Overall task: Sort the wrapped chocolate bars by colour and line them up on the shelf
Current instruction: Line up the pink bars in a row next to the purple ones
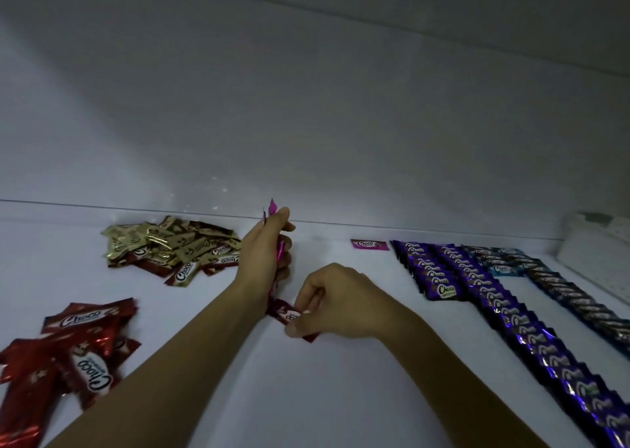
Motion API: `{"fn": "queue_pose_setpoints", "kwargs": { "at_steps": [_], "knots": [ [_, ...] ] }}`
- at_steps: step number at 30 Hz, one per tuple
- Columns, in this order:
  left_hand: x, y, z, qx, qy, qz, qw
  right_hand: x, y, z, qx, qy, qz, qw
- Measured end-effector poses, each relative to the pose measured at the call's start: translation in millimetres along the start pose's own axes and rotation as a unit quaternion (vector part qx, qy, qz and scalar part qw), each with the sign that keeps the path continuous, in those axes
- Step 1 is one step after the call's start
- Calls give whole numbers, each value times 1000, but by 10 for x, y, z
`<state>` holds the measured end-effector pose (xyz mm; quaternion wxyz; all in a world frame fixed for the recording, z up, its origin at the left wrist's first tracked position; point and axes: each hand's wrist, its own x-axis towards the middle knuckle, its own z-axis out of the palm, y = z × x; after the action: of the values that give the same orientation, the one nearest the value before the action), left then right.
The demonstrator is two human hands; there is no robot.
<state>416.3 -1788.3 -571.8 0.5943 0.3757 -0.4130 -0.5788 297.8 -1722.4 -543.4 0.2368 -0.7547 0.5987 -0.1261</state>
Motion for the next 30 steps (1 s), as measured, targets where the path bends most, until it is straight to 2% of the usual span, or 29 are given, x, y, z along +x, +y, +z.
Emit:
{"fn": "queue_pose_setpoints", "kwargs": {
  "at_steps": [3, 6, 8, 11, 13, 14, 15, 16, 18, 20, 22, 25, 30],
  "knots": [
    [8, -9, 5, -9, 0, -1, 1000, 44, 83, -16, 74, 11, 6, 997],
    [22, -18, -8, -4, -3, 1, 1000, 73, 243, -61, 84, 80, 13, 993],
    [22, -29, 0, 22, -9, 2, 1000, 105, 349, -85, 138, 146, 19, 979],
    [8, -57, 20, 61, -15, 12, 998, 185, 420, -125, 221, 268, 41, 937],
    [-8, -76, 13, 70, -13, 16, 997, 246, 432, -209, 350, 293, 47, 888],
    [-6, -77, 11, 70, -13, 20, 997, 273, 454, -286, 378, 313, 46, 870],
    [-11, -91, 3, 71, -10, 21, 997, 304, 499, -368, 347, 344, 48, 871],
    [-5, -93, 5, 73, -11, 24, 997, 349, 571, -472, 264, 379, 53, 885],
    [10, -100, 5, 84, -18, 30, 996, 418, 700, -675, 45, 407, 77, 909],
    [11, -116, 4, 90, -20, 38, 995, 490, 791, -811, -167, 369, 77, 911],
    [6, -124, 3, 88, -25, 44, 995, 580, 854, -851, -342, 288, 75, 892],
    [21, -132, 10, 90, -24, 47, 995, 675, 930, -797, -453, 211, 74, 863],
    [34, -138, 38, 103, -15, 46, 993, 700, 1052, -704, -531, 139, 28, 835]
  ]
}}
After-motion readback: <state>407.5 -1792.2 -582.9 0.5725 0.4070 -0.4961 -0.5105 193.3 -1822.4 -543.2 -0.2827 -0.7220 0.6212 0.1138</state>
